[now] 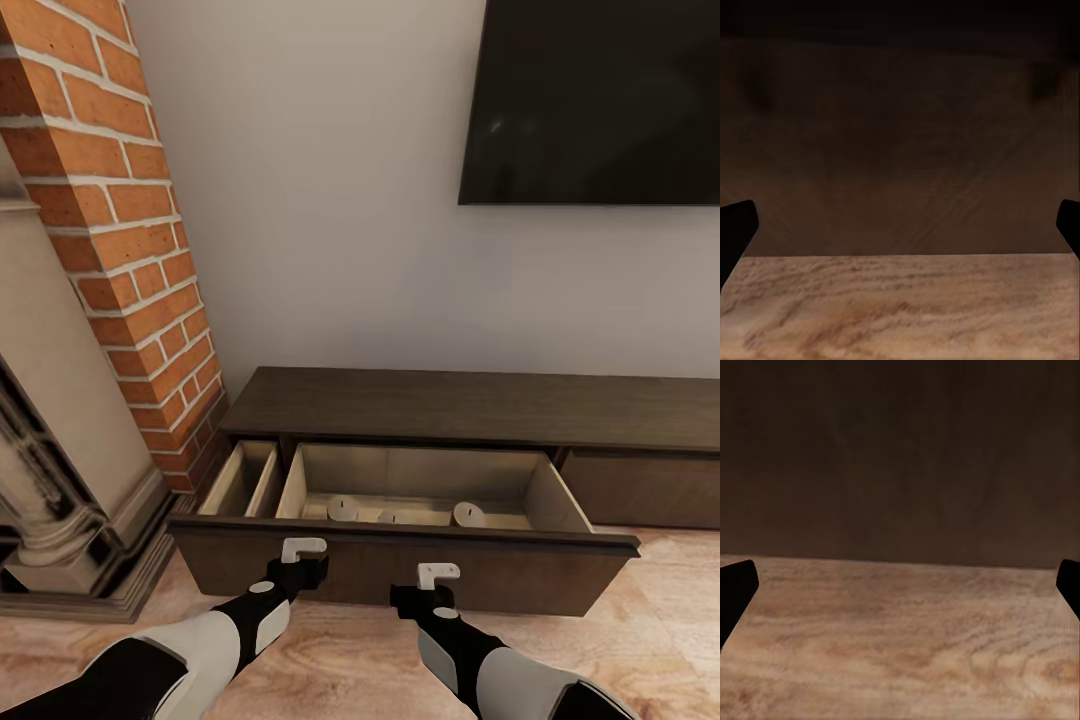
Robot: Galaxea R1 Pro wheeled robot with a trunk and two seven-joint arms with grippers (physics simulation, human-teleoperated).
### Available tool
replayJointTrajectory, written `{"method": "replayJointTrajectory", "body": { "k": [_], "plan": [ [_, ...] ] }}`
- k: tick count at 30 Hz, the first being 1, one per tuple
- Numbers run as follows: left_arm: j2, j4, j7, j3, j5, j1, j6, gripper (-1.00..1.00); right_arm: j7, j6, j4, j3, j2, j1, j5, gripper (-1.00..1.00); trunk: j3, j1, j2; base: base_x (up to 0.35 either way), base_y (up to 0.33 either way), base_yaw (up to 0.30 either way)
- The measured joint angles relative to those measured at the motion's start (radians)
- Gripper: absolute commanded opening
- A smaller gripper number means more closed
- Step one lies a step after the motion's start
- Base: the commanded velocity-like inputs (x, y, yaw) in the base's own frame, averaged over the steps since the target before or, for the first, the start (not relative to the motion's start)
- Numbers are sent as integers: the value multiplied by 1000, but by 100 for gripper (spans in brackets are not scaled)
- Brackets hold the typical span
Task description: Place each of the two pumpkins and all three candles from the living room inside a cabinet in the living room (use any cabinet), then make sure every cabinet is closed, and position the cauldron so it is next to a table in the living room.
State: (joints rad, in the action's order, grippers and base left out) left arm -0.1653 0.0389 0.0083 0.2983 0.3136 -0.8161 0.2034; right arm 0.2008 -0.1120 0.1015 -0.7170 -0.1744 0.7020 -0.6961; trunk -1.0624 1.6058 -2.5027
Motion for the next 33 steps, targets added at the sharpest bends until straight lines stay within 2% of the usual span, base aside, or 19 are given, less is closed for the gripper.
{"method": "replayJointTrajectory", "body": {
  "k": [17,33],
  "plan": [
    [0,0,0,-3,0,1,0,100,1,0,0,0,0,0,0,100,0,0,0,55,0,0],
    [0,1,-1,-2,-1,1,0,100,0,0,0,0,0,0,0,100,0,0,0,117,0,0]
  ]
}}
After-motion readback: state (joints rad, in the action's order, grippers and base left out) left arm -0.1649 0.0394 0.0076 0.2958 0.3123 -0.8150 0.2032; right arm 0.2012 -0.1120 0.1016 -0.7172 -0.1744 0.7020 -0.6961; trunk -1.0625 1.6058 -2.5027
